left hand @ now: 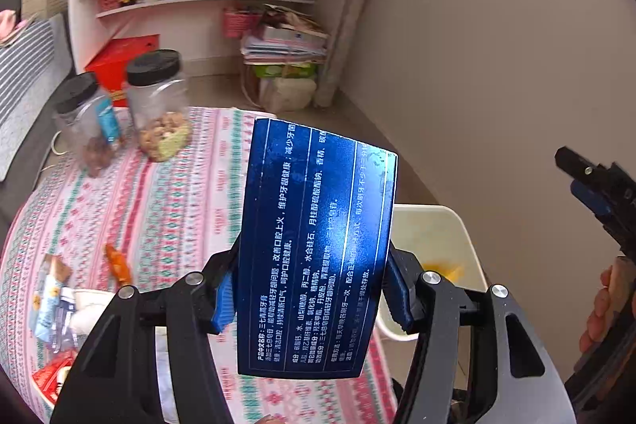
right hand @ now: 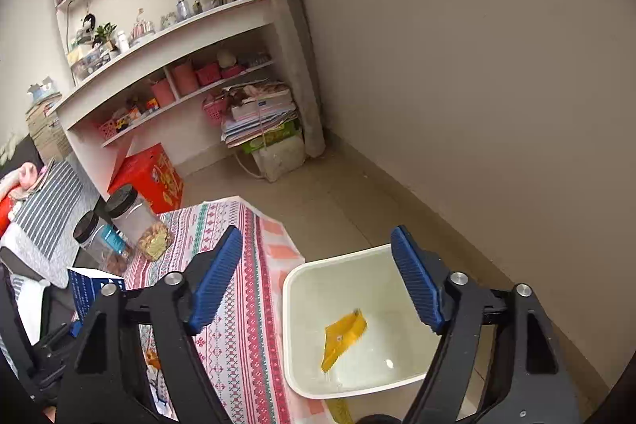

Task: Collect trash
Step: 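Carry both items over the white bin and open both grippers to drop them, then move both grippers back over the table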

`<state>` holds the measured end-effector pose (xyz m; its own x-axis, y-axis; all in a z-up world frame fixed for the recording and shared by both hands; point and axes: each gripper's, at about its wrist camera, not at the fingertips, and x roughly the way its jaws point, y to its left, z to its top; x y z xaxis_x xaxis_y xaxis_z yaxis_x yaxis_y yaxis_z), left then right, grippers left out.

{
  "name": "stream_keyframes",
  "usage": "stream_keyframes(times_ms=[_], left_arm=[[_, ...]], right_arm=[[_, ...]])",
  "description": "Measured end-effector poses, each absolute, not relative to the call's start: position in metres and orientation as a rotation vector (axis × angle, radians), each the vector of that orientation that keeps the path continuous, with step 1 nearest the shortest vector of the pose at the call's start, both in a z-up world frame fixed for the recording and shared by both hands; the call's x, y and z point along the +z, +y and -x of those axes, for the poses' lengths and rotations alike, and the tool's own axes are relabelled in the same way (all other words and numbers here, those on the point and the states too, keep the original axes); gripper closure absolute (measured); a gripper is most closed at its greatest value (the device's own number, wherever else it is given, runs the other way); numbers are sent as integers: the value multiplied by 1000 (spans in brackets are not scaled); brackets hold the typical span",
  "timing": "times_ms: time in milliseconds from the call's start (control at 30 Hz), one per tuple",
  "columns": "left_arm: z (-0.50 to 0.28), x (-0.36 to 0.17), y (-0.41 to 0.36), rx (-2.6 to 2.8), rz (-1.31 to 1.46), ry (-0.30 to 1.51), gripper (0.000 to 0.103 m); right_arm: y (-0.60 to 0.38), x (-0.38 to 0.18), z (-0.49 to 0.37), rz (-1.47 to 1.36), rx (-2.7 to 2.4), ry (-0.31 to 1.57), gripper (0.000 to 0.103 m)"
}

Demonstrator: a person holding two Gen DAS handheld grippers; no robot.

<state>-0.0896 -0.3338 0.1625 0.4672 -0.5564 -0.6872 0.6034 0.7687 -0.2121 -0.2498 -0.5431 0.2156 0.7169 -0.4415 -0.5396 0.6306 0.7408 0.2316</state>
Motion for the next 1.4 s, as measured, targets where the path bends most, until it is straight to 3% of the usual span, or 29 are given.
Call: stream_keyframes(times_ms=[67,400,433,467,533,867,967,1400], left_arm=[[93,158,-350,-734,-63,841,45],[110,135,-424,-791,-102,907,43],[110,133,-430,-793,-105,919,41],[108,131,-433,-795,-106,932,30],[107,130,-435,-798,-97,947,26],[98,141,-385,-629,-121,864,22],[97,151,-362,-555,-110,822,16],[90,164,-268,-367,-99,760,14]], right_arm=[[-552,217,260,-460,-631,447,13],[-571,221,286,-536,-675,394,10],[-570,222,284,-533,-679,391,10],[-570,222,280,-529,-682,390,10],[-568,222,278,-521,-683,393,9],[-528,225,254,-372,-689,426,7],[-514,220,243,-325,-671,466,7],[-435,194,189,-121,-546,580,7]])
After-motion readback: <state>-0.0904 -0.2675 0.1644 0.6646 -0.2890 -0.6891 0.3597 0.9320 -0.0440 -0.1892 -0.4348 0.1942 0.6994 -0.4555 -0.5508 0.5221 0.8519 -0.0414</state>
